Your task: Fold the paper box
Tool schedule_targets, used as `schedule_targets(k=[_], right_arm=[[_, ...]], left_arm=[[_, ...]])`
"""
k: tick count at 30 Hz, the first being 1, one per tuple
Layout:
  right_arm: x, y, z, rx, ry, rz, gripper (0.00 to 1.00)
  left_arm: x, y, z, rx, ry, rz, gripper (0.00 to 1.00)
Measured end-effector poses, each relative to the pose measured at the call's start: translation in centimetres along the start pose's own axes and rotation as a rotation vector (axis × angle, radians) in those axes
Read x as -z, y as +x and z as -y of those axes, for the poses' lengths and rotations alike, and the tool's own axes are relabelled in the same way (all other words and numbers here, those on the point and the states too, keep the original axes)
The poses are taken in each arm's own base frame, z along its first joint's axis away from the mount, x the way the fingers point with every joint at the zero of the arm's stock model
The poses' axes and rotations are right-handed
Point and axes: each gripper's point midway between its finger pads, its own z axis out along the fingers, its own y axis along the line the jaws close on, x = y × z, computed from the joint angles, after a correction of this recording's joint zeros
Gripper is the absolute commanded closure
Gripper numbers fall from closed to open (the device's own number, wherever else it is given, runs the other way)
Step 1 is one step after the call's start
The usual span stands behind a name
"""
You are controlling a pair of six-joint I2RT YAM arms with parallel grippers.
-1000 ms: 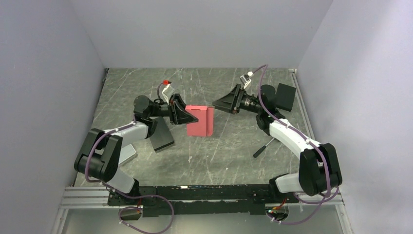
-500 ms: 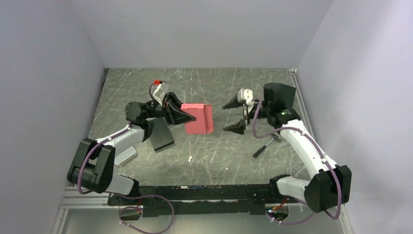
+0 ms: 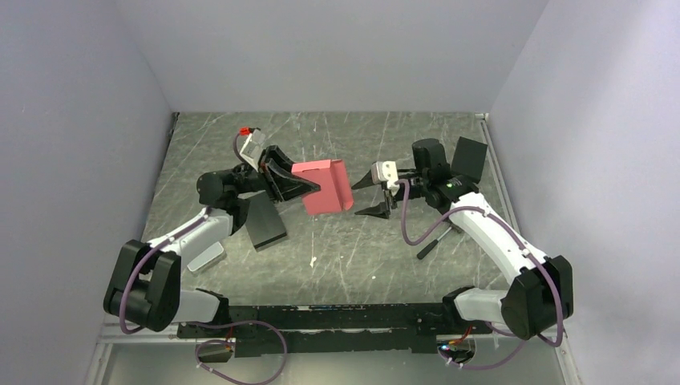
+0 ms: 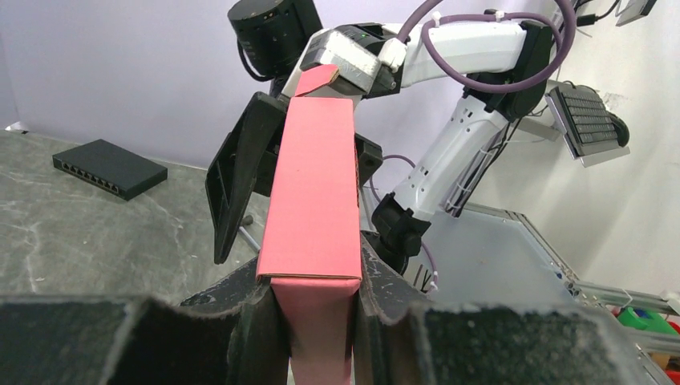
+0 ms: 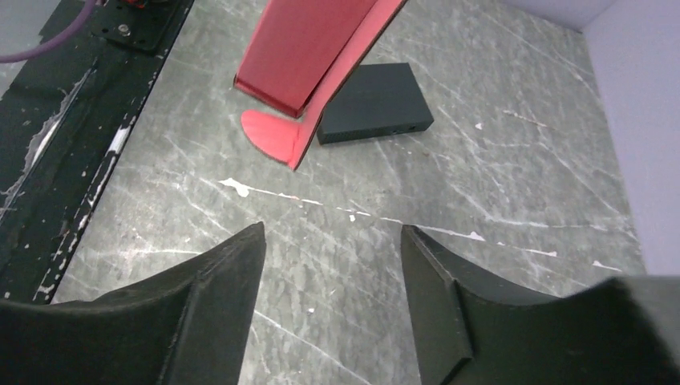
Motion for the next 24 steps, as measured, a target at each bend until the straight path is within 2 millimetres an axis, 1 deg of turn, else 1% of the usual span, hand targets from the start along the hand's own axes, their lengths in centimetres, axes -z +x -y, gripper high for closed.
schedule_targets(k=[4, 9, 16, 24], right_arm=[[-0.1, -1.3, 0.9, 0.007, 0.019, 0.004, 0.41], [-0.2, -2.7, 1.3, 0.016, 0.022, 0.017, 0.47], [-0.2, -3.5, 1.2, 0.011, 0.018, 0.024, 0.54], [-0.2, -3.6, 1.0, -0.029, 0.014, 0.026, 0.55]], left_arm=[[-0.1, -0.3, -0.2, 0.017, -0.005, 0.013, 0.96], [-0.2, -0.3, -0.8, 0.054, -0.013, 0.023, 0.96], [-0.3, -0.3, -1.0, 0.066, -0.017, 0.025, 0.96], [-0.3, -0.3, -1.6, 0.063, -0.046, 0.027, 0.96]])
